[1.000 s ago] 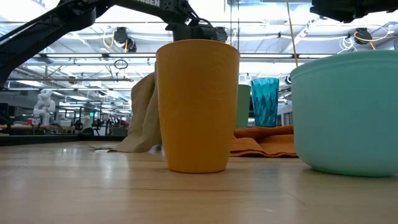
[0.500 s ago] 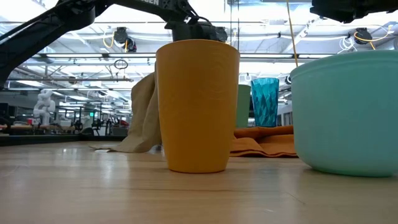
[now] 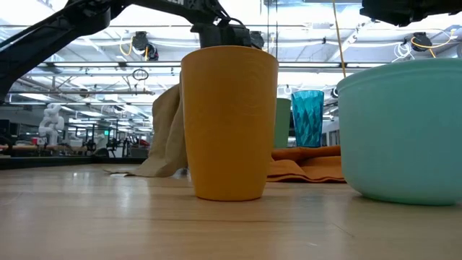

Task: Stack small to large cups/mugs on shelf
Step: Put the black mug on the shelf, then put the orange cup on the shelf

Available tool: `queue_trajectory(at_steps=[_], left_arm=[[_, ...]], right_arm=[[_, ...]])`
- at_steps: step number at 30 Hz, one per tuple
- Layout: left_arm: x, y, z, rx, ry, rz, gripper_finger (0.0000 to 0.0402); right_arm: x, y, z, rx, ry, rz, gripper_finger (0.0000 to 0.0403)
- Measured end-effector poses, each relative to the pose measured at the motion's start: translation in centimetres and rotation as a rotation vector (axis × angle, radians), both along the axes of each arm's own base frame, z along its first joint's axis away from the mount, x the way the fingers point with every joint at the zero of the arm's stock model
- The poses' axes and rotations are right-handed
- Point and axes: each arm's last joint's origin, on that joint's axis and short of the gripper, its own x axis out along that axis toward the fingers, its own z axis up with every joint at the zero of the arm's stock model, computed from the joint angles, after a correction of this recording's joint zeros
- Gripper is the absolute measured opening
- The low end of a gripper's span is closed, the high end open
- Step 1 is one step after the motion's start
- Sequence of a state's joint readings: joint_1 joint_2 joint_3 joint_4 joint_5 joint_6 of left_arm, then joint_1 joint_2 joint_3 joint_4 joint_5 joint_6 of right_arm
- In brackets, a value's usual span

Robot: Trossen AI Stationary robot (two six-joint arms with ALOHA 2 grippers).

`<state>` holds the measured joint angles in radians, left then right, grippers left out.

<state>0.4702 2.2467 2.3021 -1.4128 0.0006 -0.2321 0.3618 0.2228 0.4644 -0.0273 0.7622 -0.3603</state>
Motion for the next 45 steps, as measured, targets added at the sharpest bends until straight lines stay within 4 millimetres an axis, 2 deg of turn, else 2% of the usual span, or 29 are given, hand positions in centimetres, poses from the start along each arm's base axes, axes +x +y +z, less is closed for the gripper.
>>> queue_trajectory(at_steps=[6, 13, 16, 20, 24, 26, 29, 32, 35, 39, 42, 45], left_arm=[[0.0, -0.1, 1.5, 0.026, -0.043, -0.015, 0.015], [-0.2, -0.7, 1.7, 0.016, -0.02, -0.048, 0.015], [-0.5, -1.0, 2.4, 0.012, -0.029, -0.034, 0.015], [-1.5, -2.1, 5.4, -0.002, -0.143, -0.056, 0.015], [-3.2, -5.0, 10.3, 0.029, -0.314, -0.147, 0.015], [-4.7, -7.2, 13.4, 0.106, -0.4, -0.221, 0.015], [-8.1, -11.0, 18.1, 0.276, -0.511, -0.291, 0.0149], [-12.8, -14.9, 22.1, 0.416, -0.6, -0.345, 0.0149], [-18.7, -18.2, 24.7, 0.511, -0.639, -0.338, 0.0149], [-26.0, -20.7, 25.7, 0.575, -0.638, -0.265, 0.0149], [-29.8, -21.5, 25.7, 0.56, -0.737, -0.291, 0.0149], [-32.5, -21.3, 24.2, 0.559, -0.764, -0.269, 0.0139]], right_arm=[[0.0, 0.0, 0.0, 0.0, 0.0, 0.0, 0.0265], [0.0, 0.0, 0.0, 0.001, 0.0, 0.0, 0.0265], [0.0, 0.0, 0.0, -0.003, 0.001, -0.001, 0.0265], [0.0, 0.0, 0.0, -0.002, 0.0, -0.001, 0.0265], [0.0, 0.0, 0.2, -0.003, -0.015, -0.001, 0.0265], [-0.1, 0.0, 0.5, -0.015, -0.042, -0.005, 0.0265], [-0.3, -0.1, 1.4, -0.019, -0.116, -0.013, 0.0265], [-0.6, -0.2, 2.4, -0.037, -0.169, -0.024, 0.0265], [-1.2, -0.4, 3.6, -0.06, -0.158, -0.02, 0.0265], [-2.5, -0.8, 5.5, -0.013, -0.108, -0.038, 0.0265], [-3.9, -1.3, 7.0, 0.083, -0.103, 0.018, 0.0265], [-5.0, -1.7, 8.2, 0.178, -0.108, 0.084, 0.0265]])
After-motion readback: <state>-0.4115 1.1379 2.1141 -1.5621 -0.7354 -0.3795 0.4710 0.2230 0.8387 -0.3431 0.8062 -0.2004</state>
